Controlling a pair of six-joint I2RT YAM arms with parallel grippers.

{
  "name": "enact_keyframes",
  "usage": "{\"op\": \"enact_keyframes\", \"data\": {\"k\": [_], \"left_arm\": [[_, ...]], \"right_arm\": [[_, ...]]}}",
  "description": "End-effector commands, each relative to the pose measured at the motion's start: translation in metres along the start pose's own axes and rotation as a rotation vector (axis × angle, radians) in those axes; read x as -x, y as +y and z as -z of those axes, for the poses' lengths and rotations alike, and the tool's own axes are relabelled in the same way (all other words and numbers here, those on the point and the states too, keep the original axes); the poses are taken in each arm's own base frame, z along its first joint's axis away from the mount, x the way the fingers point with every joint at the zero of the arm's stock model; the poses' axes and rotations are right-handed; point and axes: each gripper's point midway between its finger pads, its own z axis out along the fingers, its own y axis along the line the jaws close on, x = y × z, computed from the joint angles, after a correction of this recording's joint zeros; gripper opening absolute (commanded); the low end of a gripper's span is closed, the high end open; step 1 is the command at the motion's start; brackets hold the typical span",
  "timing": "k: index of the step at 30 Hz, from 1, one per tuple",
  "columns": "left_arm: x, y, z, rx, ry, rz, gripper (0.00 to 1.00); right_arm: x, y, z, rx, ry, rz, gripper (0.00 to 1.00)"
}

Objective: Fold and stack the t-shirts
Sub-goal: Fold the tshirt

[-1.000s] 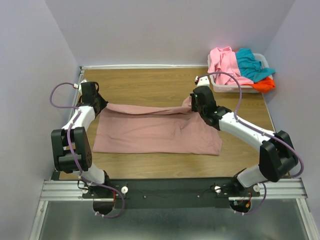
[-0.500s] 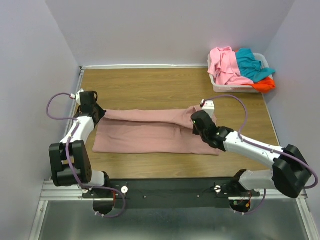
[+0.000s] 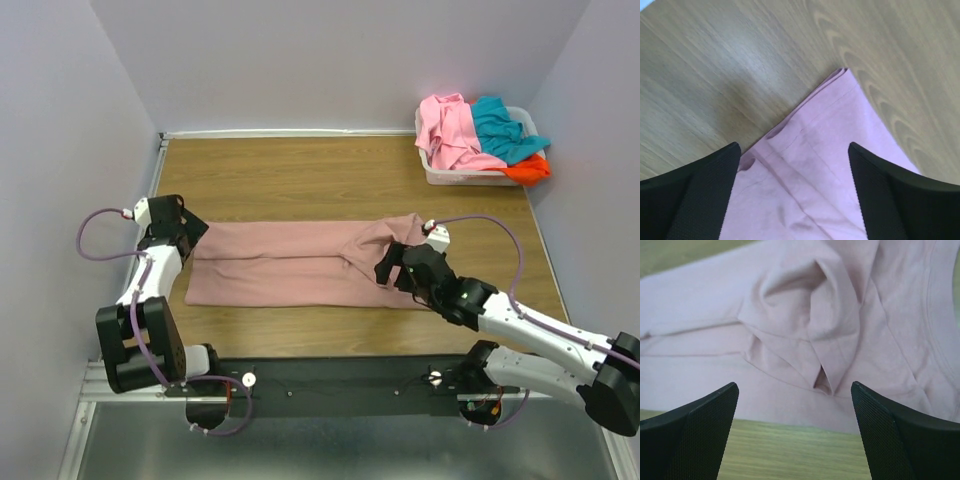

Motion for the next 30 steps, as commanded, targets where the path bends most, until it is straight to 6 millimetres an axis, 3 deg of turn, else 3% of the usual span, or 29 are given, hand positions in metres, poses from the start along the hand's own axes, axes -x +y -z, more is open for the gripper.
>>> {"op": "enact_keyframes", "data": {"k": [1,6,8,9,11,14,19,23,27,30], "left_arm": [[0.029,-0.006,0.021,-0.006,-0.088,0.044,0.98],[0.034,-0.033,0.03,-0.139,-0.089,0.002,0.99],[0.023,-0.048,0.027,-0.204,-0.055,-0.026,0.99],[0.018,-0.054,0.021,-0.221,-0.04,-0.037,0.99],[0.002,-0.077,0.019,-0.283,-0.004,-0.102,0.98],[-0.03,-0.09,-0.007,-0.284,0.095,-0.18,0.98],[-0.061,-0.081,-0.039,-0.245,0.194,-0.206,0.98],[-0.062,-0.07,-0.052,-0.207,0.207,-0.206,0.98],[-0.056,-0.056,-0.054,-0.171,0.199,-0.191,0.98],[-0.051,-0.049,-0.057,-0.132,0.18,-0.191,0.98]], "right_arm": [[0.04,0.009,0.006,-0.023,-0.12,0.004,1.0],[0.058,0.013,-0.018,-0.152,-0.141,0.1,1.0],[0.059,0.012,-0.031,-0.193,-0.126,0.123,1.0],[0.049,0.006,-0.047,-0.233,-0.084,0.153,1.0],[0.057,0.005,-0.059,-0.262,-0.075,0.155,1.0],[0.05,-0.016,-0.081,-0.357,-0.034,0.209,1.0],[0.037,-0.057,-0.094,-0.463,0.031,0.188,1.0],[0.028,-0.096,-0.087,-0.571,0.074,0.171,1.0],[0.024,-0.12,-0.05,-0.638,0.09,0.168,1.0],[0.025,-0.125,-0.021,-0.644,0.093,0.119,1.0]]}}
